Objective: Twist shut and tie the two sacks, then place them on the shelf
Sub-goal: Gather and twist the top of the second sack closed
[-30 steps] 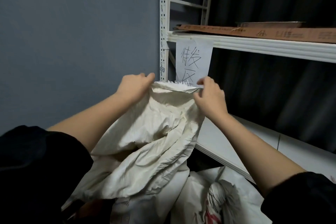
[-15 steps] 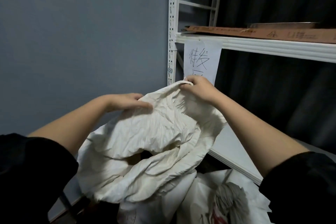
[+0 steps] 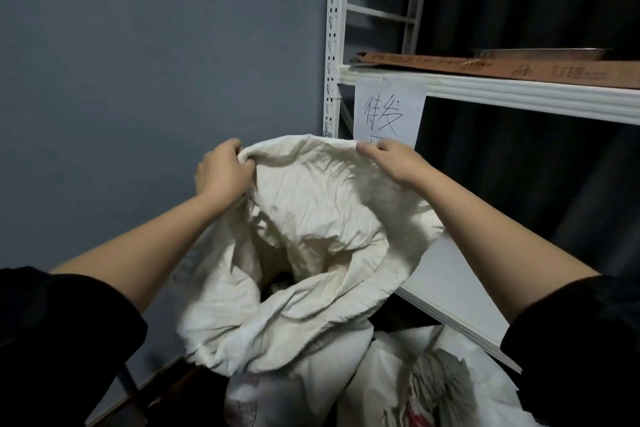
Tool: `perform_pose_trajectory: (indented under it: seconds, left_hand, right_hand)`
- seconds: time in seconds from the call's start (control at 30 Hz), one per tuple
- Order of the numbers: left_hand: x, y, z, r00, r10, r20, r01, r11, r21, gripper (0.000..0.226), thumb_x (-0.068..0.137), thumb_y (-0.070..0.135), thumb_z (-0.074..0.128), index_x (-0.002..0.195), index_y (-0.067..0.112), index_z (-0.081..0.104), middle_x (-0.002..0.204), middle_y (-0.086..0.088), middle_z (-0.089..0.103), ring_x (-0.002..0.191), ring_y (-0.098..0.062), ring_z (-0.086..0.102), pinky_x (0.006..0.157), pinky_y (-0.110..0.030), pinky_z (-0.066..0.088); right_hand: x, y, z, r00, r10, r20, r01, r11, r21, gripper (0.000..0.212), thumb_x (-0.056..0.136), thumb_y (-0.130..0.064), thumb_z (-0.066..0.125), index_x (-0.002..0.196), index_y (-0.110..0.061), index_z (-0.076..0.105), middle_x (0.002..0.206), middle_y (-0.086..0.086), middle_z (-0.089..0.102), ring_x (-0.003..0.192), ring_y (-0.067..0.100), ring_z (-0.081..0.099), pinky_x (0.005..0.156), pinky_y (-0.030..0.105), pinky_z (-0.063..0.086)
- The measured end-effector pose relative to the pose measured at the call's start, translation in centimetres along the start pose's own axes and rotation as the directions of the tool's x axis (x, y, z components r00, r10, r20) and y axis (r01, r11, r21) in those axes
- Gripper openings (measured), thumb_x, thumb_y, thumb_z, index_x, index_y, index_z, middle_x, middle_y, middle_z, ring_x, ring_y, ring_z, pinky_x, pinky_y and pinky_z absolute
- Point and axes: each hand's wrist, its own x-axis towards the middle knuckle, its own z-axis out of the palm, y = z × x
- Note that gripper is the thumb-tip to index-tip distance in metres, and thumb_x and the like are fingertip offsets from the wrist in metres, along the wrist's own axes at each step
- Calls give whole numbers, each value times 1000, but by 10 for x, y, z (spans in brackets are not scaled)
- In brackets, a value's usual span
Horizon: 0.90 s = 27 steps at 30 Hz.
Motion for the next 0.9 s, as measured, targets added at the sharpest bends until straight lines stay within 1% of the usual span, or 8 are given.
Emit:
perform_pose_trajectory:
  seconds: [0.1, 0.23, 0.33, 0.43, 0.5, 0.6, 0.77, 0.9]
  left_hand:
    - [-6, 17, -1, 984, 136, -114, -144, 988, -58, 9, 81, 20, 49, 75, 17, 43, 77, -10, 58, 75, -36, 55, 58, -32, 30]
    - [-14, 17, 5, 624, 770, -130, -697, 624, 353, 8, 72, 22, 47, 74, 17, 41, 62, -5, 53, 49, -28, 55, 42, -23, 20]
    - [-9, 16, 6, 503, 864, -17, -801, 474, 365, 7, 69, 22, 46, 73, 17, 43, 57, -4, 49, 42, -25, 50, 40, -20, 16]
    - [-7, 15, -1, 501, 852, 152, -856, 462, 230, 24, 81, 41, 41, 70, 20, 38, 60, 1, 51, 52, -25, 52, 42, -25, 26]
    - [-9, 21, -6, 728, 666, 166, -639, 745, -190, 36, 87, 47, 34, 65, 19, 38, 60, 4, 48, 55, -17, 47, 52, -31, 34]
    - [4, 19, -3, 922, 246, 299, 9, 758, -652, 23, 97, 25, 44, 78, 14, 51, 69, 2, 56, 54, -8, 51, 57, -29, 40]
    - [5, -15, 11, 604, 237, 761, -109, 970, -215, 103, 57, 66, 73, 143, 27, 32, 143, 1, 41, 132, -14, 41, 113, -38, 33]
    - [-15, -12, 22, 584, 228, 779, -28, 965, -261, 47, 85, 23, 70, 128, 21, 52, 125, 13, 54, 111, -4, 51, 96, -26, 43]
  right_hand:
    - [1, -23, 0, 997, -42, -71, 44, 999, 21, 63, 86, -69, 35, 120, -19, 53, 124, 2, 58, 113, 24, 54, 99, 41, 41]
    - [6, -49, -5, 993, 4, 120, -19, 991, 129, 56, 93, -57, 43, 101, -5, 63, 111, 11, 64, 93, 25, 61, 81, 31, 47]
    - [-11, -51, -8, 800, 85, 594, -172, 981, 92, 32, 92, -37, 54, 83, -9, 66, 81, 3, 72, 61, 12, 66, 54, 19, 50]
    - [-6, -44, 4, 879, -48, 474, 40, 999, 27, 16, 90, -24, 61, 87, -11, 69, 79, -1, 67, 66, 7, 59, 58, 13, 46]
    - [-1, -44, 11, 962, -161, 220, 160, 987, 24, 14, 91, -23, 60, 96, -13, 69, 89, -1, 63, 79, 10, 56, 67, 19, 42]
    - [0, -48, 14, 969, -245, -38, 246, 969, 3, 14, 91, -31, 53, 89, -23, 64, 81, -6, 60, 84, 16, 54, 72, 30, 40]
    - [-3, -69, 21, 923, -325, -205, 365, 908, 204, 20, 90, -30, 49, 73, -23, 58, 75, -5, 52, 60, 12, 51, 55, 26, 36]
    - [-10, -83, 16, 863, -472, -182, 505, 796, 333, 12, 92, -17, 56, 81, -20, 62, 91, 9, 54, 79, 8, 49, 74, 11, 38]
